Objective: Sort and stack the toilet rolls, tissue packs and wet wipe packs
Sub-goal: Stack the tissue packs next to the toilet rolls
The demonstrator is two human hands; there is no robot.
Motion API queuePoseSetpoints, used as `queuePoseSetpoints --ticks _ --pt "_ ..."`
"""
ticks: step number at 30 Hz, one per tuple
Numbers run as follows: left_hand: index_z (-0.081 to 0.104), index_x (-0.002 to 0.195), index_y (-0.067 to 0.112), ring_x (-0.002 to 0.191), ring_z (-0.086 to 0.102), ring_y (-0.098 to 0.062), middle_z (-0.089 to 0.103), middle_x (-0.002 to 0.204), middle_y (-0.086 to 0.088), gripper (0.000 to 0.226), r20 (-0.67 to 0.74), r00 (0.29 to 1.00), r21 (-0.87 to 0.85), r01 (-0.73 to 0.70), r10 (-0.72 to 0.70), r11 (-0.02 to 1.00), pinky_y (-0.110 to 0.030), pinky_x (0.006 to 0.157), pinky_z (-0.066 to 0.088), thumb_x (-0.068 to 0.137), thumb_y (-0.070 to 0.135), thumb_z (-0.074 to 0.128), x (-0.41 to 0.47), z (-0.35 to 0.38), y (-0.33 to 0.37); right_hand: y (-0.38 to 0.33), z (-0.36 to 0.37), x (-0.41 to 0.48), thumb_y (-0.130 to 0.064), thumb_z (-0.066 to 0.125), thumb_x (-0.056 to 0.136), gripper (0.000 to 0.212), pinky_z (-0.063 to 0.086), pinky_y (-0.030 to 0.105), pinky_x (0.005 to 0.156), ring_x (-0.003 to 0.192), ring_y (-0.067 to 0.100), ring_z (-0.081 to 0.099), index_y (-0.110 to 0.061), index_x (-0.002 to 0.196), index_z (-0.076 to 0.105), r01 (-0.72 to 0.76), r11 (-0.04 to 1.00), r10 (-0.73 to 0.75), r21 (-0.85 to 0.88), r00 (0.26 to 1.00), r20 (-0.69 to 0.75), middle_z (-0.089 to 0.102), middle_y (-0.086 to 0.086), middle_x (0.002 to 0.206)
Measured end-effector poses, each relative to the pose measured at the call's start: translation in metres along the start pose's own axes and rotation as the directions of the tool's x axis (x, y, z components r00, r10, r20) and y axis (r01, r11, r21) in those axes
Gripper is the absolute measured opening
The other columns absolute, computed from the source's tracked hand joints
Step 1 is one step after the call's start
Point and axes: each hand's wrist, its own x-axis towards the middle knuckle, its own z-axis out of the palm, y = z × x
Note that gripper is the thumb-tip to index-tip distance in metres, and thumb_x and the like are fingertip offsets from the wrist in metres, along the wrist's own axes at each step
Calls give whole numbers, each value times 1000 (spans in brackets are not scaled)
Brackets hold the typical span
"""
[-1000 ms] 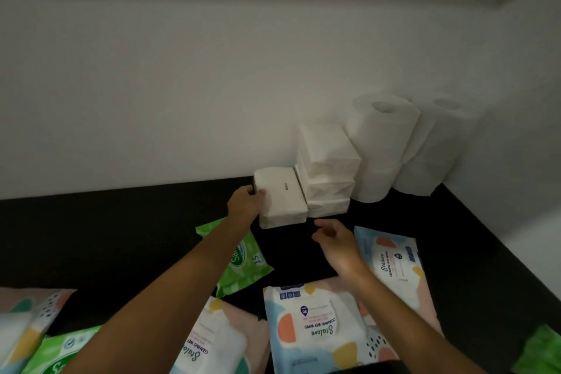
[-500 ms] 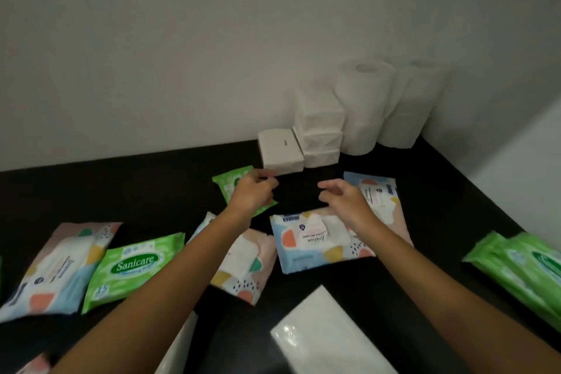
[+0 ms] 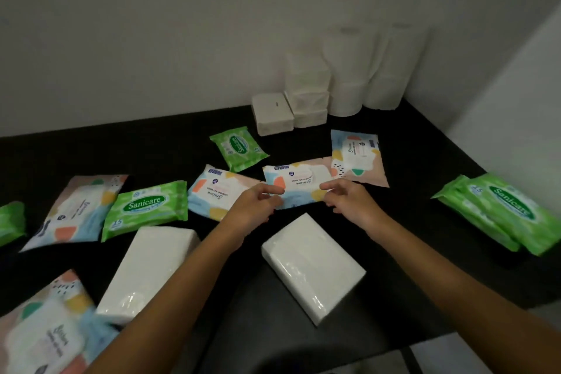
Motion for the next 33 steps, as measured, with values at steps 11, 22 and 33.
queuePoseSetpoints --ticks 11,22,33 --pt "36 137 19 107 52 -18 44 129 -7 58 -359 920 -151 111 -159 982 -30 86 47 86 28 62 -74 34 -44 18 -6 -46 -21 58 88 32 44 38 101 109 22 56 -13 119 57 -14 999 23 -53 984 179 59 10 118" --pt "40 139 13 113 53 -15 48 140 -4 52 -257 947 -232 130 -190 964 -33 102 43 91 26 55 -127 73 -48 39 -12 -82 -34 51 91 42 35 24 82 99 9 45 -16 129 50 33 997 -14 -66 961 275 53 4 127" --pt "35 142 24 122 50 -20 44 142 -3 55 -283 952 -321 23 -119 947 -43 102 44 91 28 54 -129 84 -39 34 -15 -95 -28 54 90 46 43 28 90 113 18 52 -14 133 47 74 996 -83 57 980 180 54 6 130"
